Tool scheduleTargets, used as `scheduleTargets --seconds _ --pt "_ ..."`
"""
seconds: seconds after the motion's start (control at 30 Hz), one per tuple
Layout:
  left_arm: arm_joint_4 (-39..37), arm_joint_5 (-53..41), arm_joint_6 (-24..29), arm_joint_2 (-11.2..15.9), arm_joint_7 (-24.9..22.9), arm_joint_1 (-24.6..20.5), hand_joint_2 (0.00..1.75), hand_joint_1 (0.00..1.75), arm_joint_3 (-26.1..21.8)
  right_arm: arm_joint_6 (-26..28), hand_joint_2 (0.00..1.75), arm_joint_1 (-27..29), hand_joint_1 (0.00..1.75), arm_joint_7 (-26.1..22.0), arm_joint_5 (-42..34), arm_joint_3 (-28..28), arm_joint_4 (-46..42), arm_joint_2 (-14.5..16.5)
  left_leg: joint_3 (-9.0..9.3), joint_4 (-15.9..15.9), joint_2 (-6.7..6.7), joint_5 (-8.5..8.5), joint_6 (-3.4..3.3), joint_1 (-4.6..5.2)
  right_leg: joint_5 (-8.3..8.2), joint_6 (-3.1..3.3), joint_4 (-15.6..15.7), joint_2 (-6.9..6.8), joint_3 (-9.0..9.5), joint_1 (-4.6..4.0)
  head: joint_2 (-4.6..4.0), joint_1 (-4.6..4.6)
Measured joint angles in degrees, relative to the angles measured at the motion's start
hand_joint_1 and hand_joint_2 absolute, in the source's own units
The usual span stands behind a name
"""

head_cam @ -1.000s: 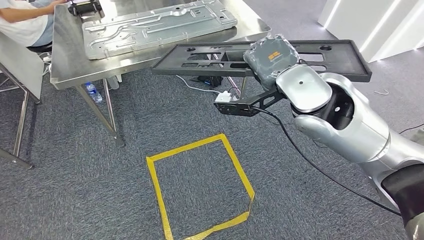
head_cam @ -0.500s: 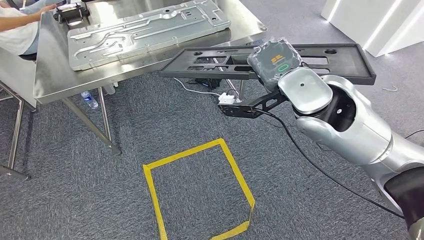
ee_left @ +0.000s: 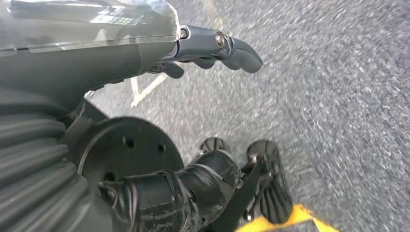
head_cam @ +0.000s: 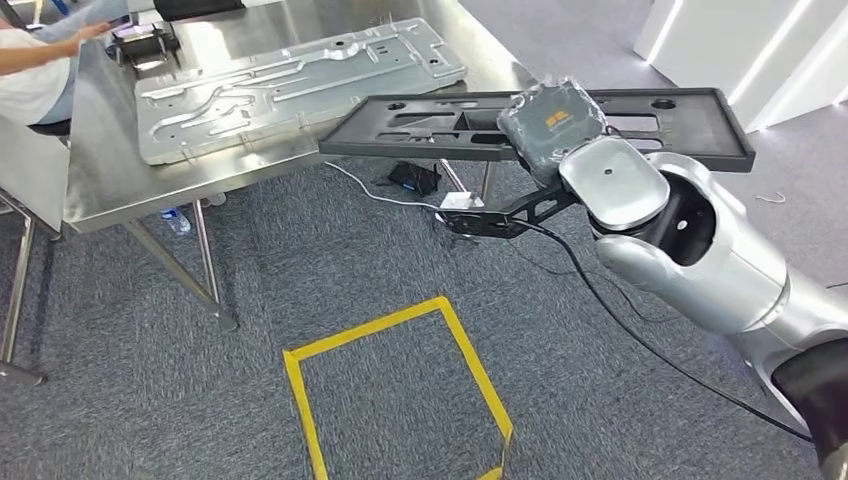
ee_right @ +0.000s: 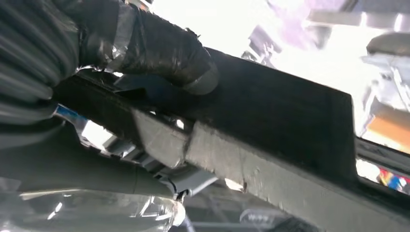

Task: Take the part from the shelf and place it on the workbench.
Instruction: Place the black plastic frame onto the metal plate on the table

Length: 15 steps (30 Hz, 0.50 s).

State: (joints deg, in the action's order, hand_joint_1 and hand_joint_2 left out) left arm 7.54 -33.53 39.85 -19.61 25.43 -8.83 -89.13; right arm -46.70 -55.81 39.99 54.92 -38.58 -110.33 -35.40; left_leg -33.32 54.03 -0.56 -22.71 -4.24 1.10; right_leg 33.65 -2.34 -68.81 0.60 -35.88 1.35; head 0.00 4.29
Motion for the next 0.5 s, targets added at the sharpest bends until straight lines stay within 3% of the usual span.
scheduleTargets --seconds 0.03,0.07,0.1,0.17,0.2,0.23,0.3,0.4,0.5 --pt "0.0 0.0 -0.01 -0.04 0.0 0.01 1.75 0.0 0.0 0.0 1.75 0.19 1.75 0.0 -0.04 -0.01 0.04 -0.01 0.29 0.19 -0.02 -0.49 0.18 -0.1 0.13 -0.38 -2.61 -0.04 -2.08 0.19 0.0 0.08" --pt "0.0 0.0 -0.01 -0.04 0.01 0.07 1.75 0.0 0.0 -0.02 1.75 0.39 1.75 -0.01 -0.09 -0.02 0.09 -0.02 0.58 0.53 -0.06 -1.07 0.42 -0.23 -0.79 -0.79 -3.37 -0.1 -3.32 0.45 0.0 0.08" --pt "0.0 0.0 -0.01 -0.04 0.01 0.15 1.75 0.0 0.0 -0.03 1.75 0.49 1.75 -0.01 -0.1 -0.02 0.13 -0.04 0.81 1.1 -0.12 -1.75 0.75 -0.44 -2.73 -1.21 -1.99 -0.19 -3.51 0.74 0.0 0.08" --pt "0.0 0.0 0.02 -0.02 0.01 0.25 1.75 0.0 0.0 -0.03 1.75 0.48 1.75 -0.01 -0.1 -0.02 0.22 -0.06 0.86 2.82 -0.29 -3.42 1.63 -0.84 -7.07 -2.13 4.25 -0.37 -1.75 1.24 0.0 0.14" --pt "0.0 0.03 0.07 -0.02 0.01 0.2 1.75 0.0 0.0 -0.03 1.75 0.43 1.75 -0.01 -0.14 -0.03 0.25 -0.08 0.62 3.96 -0.39 -4.27 2.11 -0.91 -8.22 -2.12 6.69 -0.28 -0.86 1.33 0.0 0.2" --pt "0.0 0.15 0.11 -0.02 0.01 0.13 1.75 0.0 0.01 -0.02 1.75 0.45 1.75 -0.02 -0.19 -0.05 0.31 -0.08 0.3 4.87 -0.5 -4.91 2.51 -0.89 -8.54 -1.89 7.99 -0.17 -0.42 1.32 0.0 0.22" --pt "0.01 0.4 0.2 -0.04 -0.14 0.11 1.75 0.0 0.01 -0.01 1.75 0.56 1.75 -0.03 -0.3 -0.08 0.45 -0.08 -0.14 5.71 -0.62 -5.44 2.99 -0.78 -8.05 -0.85 7.97 0.08 -0.53 1.1 0.0 0.08" --pt "0.08 0.4 0.25 -0.04 -0.56 0.25 1.75 0.0 0.0 0.02 1.75 0.61 1.75 -0.02 -0.37 -0.08 0.58 -0.08 -1.11 7.55 -0.35 -6.79 3.73 -0.95 -7.82 0.08 8.07 0.01 -0.43 1.23 0.0 -0.27" --pt "0.1 0.34 0.26 -0.04 -0.71 0.23 1.75 0.0 0.0 0.05 1.75 0.6 1.75 -0.01 -0.39 -0.08 0.61 -0.07 -6.09 17.13 0.08 -10.85 4.47 -1.19 -7.5 0.63 8.36 -0.29 0.12 1.25 0.0 -0.52"
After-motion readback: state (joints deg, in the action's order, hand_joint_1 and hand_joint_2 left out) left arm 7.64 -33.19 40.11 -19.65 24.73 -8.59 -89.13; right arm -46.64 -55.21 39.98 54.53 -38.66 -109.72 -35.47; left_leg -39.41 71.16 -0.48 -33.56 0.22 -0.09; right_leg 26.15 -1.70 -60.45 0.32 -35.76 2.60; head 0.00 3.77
